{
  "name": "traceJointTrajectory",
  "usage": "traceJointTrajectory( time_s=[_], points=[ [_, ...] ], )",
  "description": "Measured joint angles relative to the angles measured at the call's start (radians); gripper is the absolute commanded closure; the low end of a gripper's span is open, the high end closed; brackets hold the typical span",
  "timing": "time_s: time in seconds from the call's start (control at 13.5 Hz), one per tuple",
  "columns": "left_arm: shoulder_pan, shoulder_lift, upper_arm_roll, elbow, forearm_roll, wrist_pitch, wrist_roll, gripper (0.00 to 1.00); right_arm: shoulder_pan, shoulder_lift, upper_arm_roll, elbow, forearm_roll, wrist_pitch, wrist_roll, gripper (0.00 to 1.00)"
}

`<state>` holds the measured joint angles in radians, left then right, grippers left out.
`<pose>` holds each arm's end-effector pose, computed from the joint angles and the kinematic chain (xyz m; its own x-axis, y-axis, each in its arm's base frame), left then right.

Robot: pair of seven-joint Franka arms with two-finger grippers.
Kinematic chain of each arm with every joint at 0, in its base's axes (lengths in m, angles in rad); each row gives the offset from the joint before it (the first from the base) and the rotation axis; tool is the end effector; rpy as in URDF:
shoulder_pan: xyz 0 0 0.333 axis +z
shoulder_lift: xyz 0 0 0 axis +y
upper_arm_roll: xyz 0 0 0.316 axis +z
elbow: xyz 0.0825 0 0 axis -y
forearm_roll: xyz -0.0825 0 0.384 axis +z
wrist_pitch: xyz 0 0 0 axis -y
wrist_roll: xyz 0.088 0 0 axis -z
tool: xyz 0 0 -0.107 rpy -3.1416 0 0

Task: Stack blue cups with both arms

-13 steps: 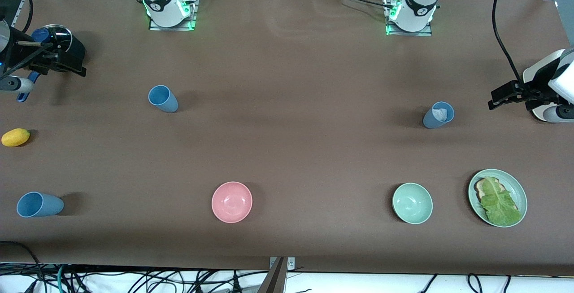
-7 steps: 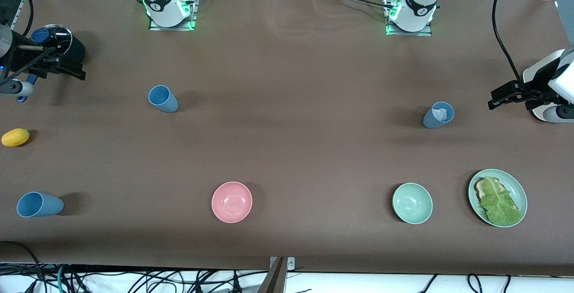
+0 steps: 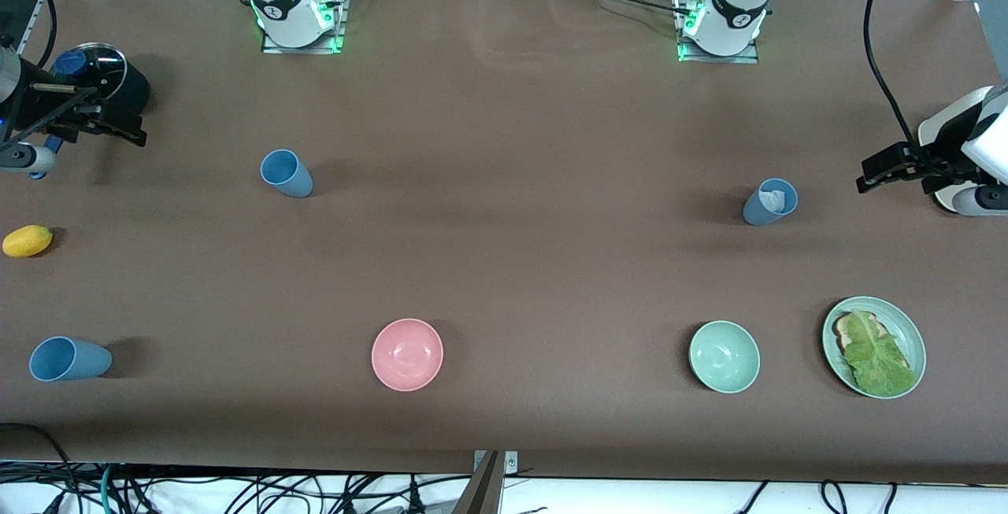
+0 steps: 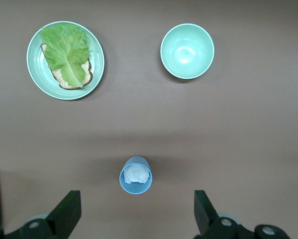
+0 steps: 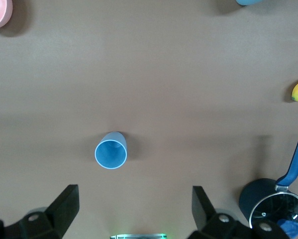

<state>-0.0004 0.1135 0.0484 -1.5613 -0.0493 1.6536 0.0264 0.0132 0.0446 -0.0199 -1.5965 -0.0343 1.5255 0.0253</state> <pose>0.5936 0.0221 0.5711 0.9995 0.0255 -0.0200 0.0264 -0.9987 0.0441 0.5604 -0.0073 0.5840 0.9929 -0.0336 -0.1144 -0.0294 -0.9988 0.0380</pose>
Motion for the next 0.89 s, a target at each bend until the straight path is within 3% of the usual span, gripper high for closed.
traceJointTrajectory(
  time_s=[0.89],
  points=[
    [0.000,0.008,0.000,0.000,0.000,0.000,-0.001,0.00,0.003,-0.001,-0.001,-0.001,-0.011,-0.039,-0.043,0.00]
  ],
)
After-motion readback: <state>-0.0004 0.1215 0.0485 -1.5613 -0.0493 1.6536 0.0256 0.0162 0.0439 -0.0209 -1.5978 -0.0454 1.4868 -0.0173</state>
